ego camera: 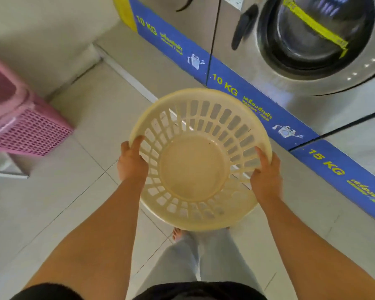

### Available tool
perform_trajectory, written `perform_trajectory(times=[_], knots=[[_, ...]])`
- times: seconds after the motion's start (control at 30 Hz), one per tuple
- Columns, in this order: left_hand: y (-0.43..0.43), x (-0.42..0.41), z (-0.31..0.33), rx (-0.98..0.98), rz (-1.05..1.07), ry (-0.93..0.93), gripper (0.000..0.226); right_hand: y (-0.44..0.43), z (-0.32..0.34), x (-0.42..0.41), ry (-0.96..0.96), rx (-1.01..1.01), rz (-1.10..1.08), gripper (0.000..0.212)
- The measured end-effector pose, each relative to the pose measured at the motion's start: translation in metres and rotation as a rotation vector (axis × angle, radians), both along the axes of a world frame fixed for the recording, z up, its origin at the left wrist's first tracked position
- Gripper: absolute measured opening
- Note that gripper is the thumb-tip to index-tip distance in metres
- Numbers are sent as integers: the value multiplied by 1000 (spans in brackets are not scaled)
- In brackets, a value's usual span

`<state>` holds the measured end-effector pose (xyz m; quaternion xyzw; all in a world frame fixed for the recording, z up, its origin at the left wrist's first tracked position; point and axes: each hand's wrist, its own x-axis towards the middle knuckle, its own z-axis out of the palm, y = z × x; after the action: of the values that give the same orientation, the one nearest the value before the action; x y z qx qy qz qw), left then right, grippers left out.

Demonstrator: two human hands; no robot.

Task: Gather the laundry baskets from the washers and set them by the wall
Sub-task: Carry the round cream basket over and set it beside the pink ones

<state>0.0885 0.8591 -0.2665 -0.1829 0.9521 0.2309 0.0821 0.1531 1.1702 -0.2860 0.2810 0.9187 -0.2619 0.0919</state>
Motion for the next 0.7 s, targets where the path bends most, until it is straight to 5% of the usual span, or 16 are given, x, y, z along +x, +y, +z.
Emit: perform_trajectory(times=[0.7], knots=[[-233, -152, 7, 97, 603, 26, 61, -248, 24, -341, 14, -22, 549, 69]])
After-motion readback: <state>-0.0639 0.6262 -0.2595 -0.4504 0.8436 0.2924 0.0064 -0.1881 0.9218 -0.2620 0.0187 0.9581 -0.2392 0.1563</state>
